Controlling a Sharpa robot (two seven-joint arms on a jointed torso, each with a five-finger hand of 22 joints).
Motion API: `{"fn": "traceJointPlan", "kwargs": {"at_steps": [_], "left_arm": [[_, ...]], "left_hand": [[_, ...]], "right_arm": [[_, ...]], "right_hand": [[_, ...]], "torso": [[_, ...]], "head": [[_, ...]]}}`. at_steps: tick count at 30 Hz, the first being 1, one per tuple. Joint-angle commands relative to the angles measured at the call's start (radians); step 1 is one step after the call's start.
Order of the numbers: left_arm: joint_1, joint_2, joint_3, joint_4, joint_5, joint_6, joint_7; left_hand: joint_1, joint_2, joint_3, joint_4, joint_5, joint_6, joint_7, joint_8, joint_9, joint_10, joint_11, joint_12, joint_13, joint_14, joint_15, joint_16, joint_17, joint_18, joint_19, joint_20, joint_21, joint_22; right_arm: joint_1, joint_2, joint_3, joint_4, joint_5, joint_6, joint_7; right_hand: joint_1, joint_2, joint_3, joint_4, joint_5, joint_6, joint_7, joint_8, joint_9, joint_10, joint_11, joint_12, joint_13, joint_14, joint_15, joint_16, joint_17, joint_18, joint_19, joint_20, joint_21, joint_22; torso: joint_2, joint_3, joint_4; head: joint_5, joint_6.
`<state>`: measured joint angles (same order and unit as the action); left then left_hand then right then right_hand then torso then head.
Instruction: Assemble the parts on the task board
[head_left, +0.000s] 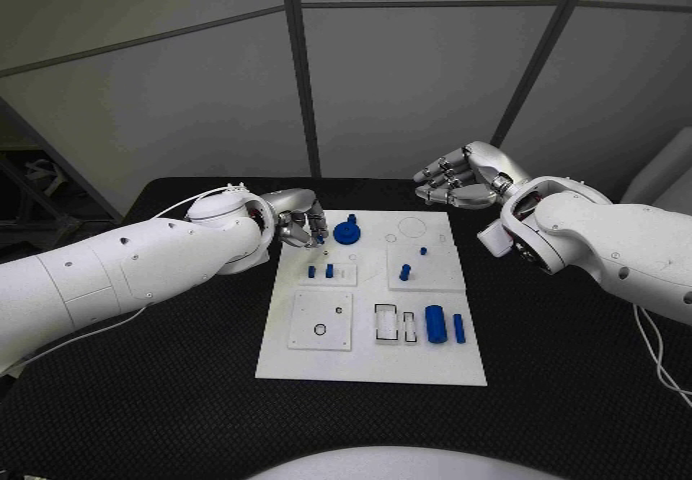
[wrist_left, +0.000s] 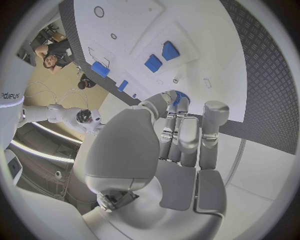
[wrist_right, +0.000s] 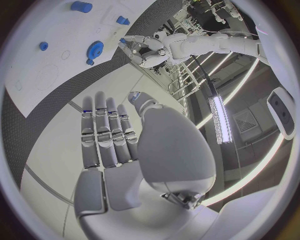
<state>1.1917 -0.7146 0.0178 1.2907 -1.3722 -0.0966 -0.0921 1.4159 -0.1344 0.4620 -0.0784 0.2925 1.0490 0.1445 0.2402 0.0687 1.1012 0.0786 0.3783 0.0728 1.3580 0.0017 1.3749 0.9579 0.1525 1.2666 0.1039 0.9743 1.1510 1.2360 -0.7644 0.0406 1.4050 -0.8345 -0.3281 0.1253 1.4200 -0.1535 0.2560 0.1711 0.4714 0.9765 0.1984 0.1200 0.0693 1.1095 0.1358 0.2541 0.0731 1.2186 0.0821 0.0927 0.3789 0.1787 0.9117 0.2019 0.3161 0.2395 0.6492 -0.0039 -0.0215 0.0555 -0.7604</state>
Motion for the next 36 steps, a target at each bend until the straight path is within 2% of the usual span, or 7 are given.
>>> {"fn": "traceJointPlan", "kwargs": {"at_steps": [1,15,36], "left_arm": [[-0.003,0.009,0.001,-0.008,0.005,0.023,-0.010],[-0.015,0.043,0.000,-0.043,0.005,0.057,-0.021],[-0.019,0.055,0.000,-0.058,0.005,0.082,-0.031]], "left_hand": [[-0.007,-0.006,0.005,0.000,-0.004,0.006,0.000,-0.005,0.002,0.006,-0.002,-0.002,0.001,0.007,0.001,0.006,0.001,-0.017,0.005,0.000,0.004,0.002],[-0.009,-0.007,0.005,0.000,-0.004,0.007,-0.001,-0.006,0.001,0.007,-0.002,-0.003,0.001,0.008,0.000,0.007,0.001,-0.016,0.002,0.000,0.000,0.000],[-0.010,-0.007,0.006,0.000,-0.004,0.006,-0.001,-0.007,0.001,0.007,-0.002,-0.005,0.001,0.007,0.000,0.006,-0.002,-0.015,0.001,0.000,-0.002,-0.001]], "right_arm": [[0.002,0.001,0.001,0.000,-0.001,0.003,0.006],[0.001,0.004,0.001,-0.001,-0.001,0.004,0.006],[0.001,0.003,0.001,0.000,-0.001,0.005,0.006]], "right_hand": [[0.002,0.002,0.004,-0.001,0.003,-0.001,0.006,-0.002,0.001,-0.005,-0.001,-0.006,-0.001,0.000,0.005,-0.005,-0.002,0.003,0.002,0.004,-0.003,-0.001],[0.002,0.002,0.004,-0.001,0.003,-0.001,0.006,-0.002,0.001,-0.005,-0.001,-0.006,-0.001,0.000,0.005,-0.005,-0.002,0.003,0.002,0.004,-0.003,-0.001],[0.002,0.002,0.004,-0.001,0.003,-0.001,0.006,-0.002,0.001,-0.005,-0.001,-0.006,-0.001,0.000,0.005,-0.005,-0.002,0.003,0.002,0.004,-0.003,-0.001]], "torso": [[0.000,-0.0001,-0.0019],[0.001,0.0011,-0.0012],[0.000,0.0011,-0.0007]], "head": [[0.000,-0.002],[-0.001,-0.002],[-0.004,-0.004]]}}
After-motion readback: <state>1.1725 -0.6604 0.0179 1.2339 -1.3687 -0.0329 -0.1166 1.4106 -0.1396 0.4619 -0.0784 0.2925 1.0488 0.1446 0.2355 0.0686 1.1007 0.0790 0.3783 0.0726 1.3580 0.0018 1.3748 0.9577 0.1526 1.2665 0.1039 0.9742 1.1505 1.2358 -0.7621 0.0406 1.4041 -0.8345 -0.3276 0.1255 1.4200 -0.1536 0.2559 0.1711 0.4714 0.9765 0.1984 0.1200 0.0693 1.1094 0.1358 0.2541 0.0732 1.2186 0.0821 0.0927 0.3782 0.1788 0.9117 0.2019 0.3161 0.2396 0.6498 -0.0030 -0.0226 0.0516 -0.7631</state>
